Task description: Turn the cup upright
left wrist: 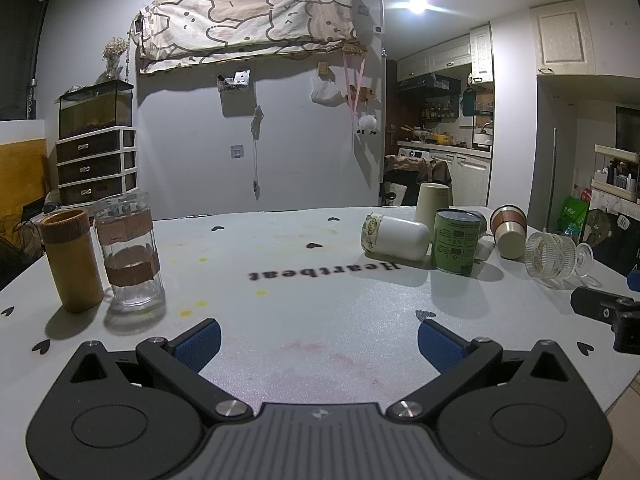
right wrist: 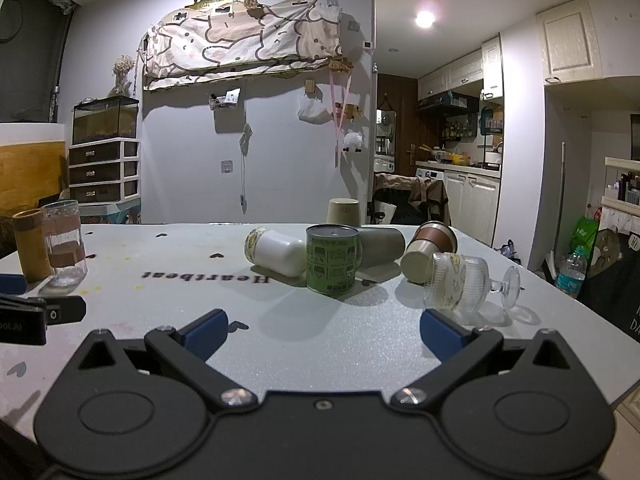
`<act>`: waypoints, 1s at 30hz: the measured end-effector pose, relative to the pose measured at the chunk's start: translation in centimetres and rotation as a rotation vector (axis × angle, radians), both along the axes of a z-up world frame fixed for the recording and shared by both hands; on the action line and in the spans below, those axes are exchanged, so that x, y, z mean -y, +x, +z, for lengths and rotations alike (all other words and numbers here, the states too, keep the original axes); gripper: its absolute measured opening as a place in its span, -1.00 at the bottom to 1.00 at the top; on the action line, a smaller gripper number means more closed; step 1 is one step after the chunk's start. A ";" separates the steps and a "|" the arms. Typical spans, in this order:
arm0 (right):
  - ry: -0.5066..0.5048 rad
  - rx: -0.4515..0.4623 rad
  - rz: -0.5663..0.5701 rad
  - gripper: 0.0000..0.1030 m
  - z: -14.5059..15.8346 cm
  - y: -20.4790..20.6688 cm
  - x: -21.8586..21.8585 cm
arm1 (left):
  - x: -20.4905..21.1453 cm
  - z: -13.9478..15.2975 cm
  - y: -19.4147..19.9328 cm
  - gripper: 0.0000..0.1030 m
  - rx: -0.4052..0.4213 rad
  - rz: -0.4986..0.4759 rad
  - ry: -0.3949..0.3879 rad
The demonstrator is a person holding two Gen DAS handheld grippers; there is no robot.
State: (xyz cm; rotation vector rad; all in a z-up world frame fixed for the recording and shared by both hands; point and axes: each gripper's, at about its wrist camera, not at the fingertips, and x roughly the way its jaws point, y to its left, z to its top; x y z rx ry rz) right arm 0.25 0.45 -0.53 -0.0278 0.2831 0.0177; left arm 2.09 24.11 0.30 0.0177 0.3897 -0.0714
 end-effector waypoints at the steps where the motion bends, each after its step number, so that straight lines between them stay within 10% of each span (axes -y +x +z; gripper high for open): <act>1: -0.001 0.000 0.001 1.00 0.1 0.0 -0.1 | 0.0 0.0 0.0 1.00 0.000 0.000 0.000; 30: -0.002 -0.006 0.005 1.00 -0.3 0.0 -0.6 | 0.2 -0.1 0.0 1.00 -0.004 0.001 -0.001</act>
